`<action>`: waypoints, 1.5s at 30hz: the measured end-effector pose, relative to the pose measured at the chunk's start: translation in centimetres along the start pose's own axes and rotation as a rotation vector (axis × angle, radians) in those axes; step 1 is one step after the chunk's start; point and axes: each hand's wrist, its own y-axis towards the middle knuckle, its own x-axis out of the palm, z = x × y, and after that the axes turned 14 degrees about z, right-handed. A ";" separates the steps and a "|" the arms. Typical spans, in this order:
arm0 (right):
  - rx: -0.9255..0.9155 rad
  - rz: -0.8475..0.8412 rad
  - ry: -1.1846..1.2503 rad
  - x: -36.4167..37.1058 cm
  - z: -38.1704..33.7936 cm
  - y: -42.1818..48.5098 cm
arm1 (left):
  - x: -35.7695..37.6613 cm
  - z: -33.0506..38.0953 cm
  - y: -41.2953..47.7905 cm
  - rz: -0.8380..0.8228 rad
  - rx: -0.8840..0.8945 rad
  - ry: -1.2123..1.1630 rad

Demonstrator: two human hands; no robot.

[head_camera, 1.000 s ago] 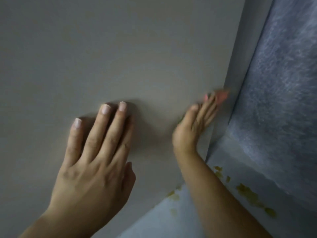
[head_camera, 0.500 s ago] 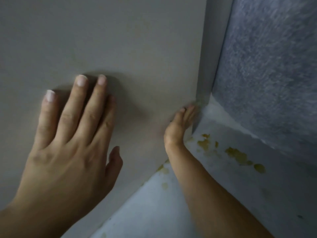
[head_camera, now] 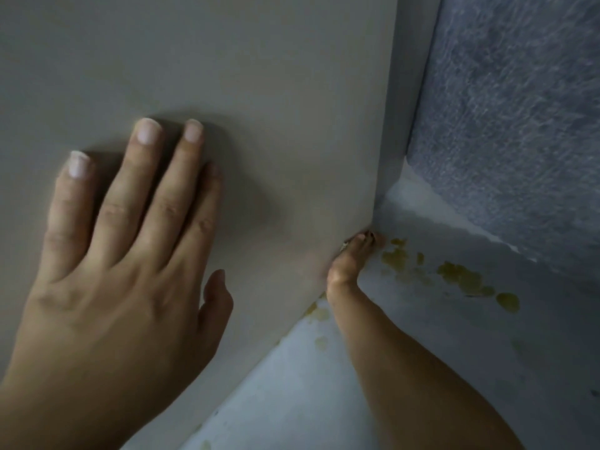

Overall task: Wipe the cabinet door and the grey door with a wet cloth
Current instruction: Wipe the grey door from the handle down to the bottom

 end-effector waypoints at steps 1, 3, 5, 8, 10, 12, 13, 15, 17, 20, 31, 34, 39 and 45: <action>0.027 0.012 0.012 0.1 -0.1 0.0 | -0.1 0.0 0.0 0.007 0.005 0.002; -0.002 -0.006 0.032 0.1 -1.7 -1.9 | -0.2 0.0 0.0 0.030 0.010 0.007; -0.200 -0.085 0.078 0.2 -5.0 -6.4 | 0.0 0.2 -0.2 0.054 0.006 0.006; -0.697 -0.168 0.137 0.6 -12.1 -14.0 | 0.1 0.4 -0.2 0.076 0.006 0.019; -0.883 -0.116 0.162 1.2 -15.3 -15.6 | -0.2 0.3 0.0 0.073 0.033 0.032; -0.949 -0.128 0.123 1.0 -13.6 -14.7 | -1.0 0.1 0.1 0.070 0.061 0.054; -0.891 -0.150 0.085 0.4 -11.1 -13.8 | -1.4 0.0 0.1 0.067 0.077 0.069; -0.607 -0.160 0.019 -1.3 -5.5 -12.9 | -2.2 -0.1 0.1 0.054 0.111 0.098; -0.294 -0.144 0.012 -2.3 -2.6 -12.9 | -2.9 -0.2 0.2 0.041 0.135 0.118; -0.184 -0.197 -0.014 -1.5 -6.0 -14.2 | -3.9 -0.7 0.6 0.021 0.180 0.137; -1.037 -0.275 -0.054 -0.1 -18.2 -17.2 | -10.6 -3.1 2.7 0.148 0.036 0.219; -1.006 -0.219 0.062 1.8 -25.8 -18.2 | -12.1 -3.8 2.9 0.167 -0.059 0.251; -1.621 -0.384 -0.027 0.6 -29.5 -22.0 | -13.5 -4.2 2.9 0.205 -0.192 0.319; -1.836 -0.432 -0.075 0.7 -30.8 -18.7 | -13.8 -3.7 1.4 0.178 -0.244 0.347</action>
